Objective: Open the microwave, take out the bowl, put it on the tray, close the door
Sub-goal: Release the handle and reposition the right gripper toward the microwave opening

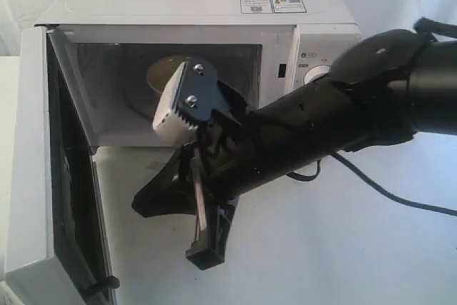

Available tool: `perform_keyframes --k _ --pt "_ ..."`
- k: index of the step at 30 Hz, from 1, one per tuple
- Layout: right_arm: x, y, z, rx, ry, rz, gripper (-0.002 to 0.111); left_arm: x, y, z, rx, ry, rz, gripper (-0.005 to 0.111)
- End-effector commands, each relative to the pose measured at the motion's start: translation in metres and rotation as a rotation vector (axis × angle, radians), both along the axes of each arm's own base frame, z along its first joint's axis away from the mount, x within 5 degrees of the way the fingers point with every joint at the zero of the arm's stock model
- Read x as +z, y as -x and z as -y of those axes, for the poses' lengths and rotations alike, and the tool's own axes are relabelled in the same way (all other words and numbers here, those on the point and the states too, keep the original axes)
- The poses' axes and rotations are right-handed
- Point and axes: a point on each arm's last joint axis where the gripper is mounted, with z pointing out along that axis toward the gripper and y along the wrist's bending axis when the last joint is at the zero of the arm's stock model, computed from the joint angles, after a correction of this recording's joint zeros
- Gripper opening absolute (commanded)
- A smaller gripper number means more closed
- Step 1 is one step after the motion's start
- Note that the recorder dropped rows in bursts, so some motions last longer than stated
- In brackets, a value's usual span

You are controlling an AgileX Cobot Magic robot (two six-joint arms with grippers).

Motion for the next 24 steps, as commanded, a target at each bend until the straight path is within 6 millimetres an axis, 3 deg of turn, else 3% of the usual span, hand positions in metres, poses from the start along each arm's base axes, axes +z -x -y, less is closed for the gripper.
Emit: perform_keyframes --k 1,8,18,24 --pt "0.000 0.000 -0.023 0.059 0.046 0.040 0.000 -0.001 0.000 0.000 0.000 0.008 -0.002 0.000" --pt "0.011 0.009 -0.052 0.173 0.013 0.052 0.000 -0.001 0.000 0.000 0.000 0.008 -0.002 0.000" --pt "0.022 0.025 -0.070 0.270 -0.012 0.071 0.000 -0.001 0.000 0.000 0.000 0.008 -0.002 0.000" --pt "0.011 0.004 -0.063 0.119 0.165 0.247 0.000 -0.001 0.000 0.000 0.000 0.008 -0.002 0.000"
